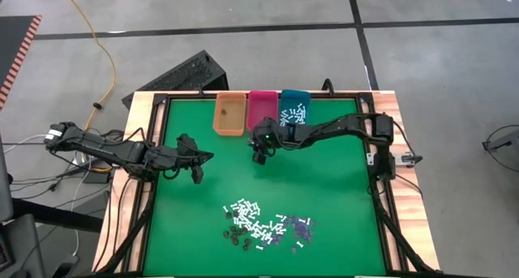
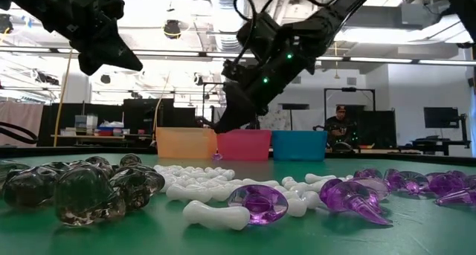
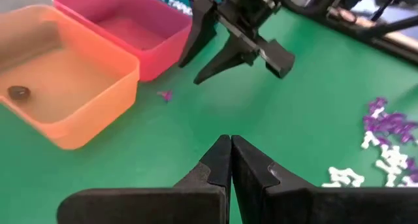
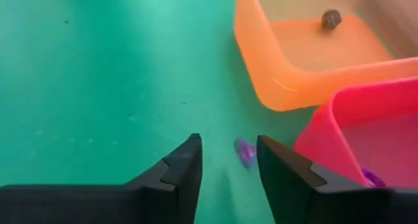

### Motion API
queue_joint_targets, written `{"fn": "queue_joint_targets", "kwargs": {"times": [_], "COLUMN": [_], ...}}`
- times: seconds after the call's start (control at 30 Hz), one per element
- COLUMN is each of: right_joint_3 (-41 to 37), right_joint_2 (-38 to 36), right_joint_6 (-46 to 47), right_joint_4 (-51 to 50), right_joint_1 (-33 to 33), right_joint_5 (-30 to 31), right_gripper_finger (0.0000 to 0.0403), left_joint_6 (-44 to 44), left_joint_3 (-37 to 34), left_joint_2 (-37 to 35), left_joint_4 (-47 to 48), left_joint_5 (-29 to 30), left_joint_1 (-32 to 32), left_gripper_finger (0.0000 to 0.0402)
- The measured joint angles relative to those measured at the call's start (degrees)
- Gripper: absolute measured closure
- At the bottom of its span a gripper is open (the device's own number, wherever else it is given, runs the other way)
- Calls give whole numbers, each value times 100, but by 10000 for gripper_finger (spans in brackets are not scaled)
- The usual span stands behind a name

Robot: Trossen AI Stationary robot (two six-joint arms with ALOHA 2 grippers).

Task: Sort Halloween decoration
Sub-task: Put the violet witch hat toy into the red bin

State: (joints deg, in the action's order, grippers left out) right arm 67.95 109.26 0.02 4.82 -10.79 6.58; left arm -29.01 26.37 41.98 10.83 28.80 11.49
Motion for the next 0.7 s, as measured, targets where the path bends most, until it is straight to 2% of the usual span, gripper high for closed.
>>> {"fn": "queue_joint_targets", "kwargs": {"times": [0.23, 0.37, 0.7], "right_joint_3": [523, 718, 694], "right_joint_2": [603, 826, 826], "right_joint_6": [106, 111, 103], "right_joint_4": [-131, -307, -552], "right_joint_1": [-171, -180, -249], "right_joint_5": [-31, -45, -62], "right_gripper_finger": [208, 215, 247], "left_joint_6": [90, 82, 48], "left_joint_3": [0, 0, 0], "left_joint_2": [1, -1, 1], "left_joint_4": [107, 207, 345], "left_joint_5": [24, 15, -31], "left_joint_1": [-7, -7, -7], "left_gripper_finger": [401, 401, 401]}}
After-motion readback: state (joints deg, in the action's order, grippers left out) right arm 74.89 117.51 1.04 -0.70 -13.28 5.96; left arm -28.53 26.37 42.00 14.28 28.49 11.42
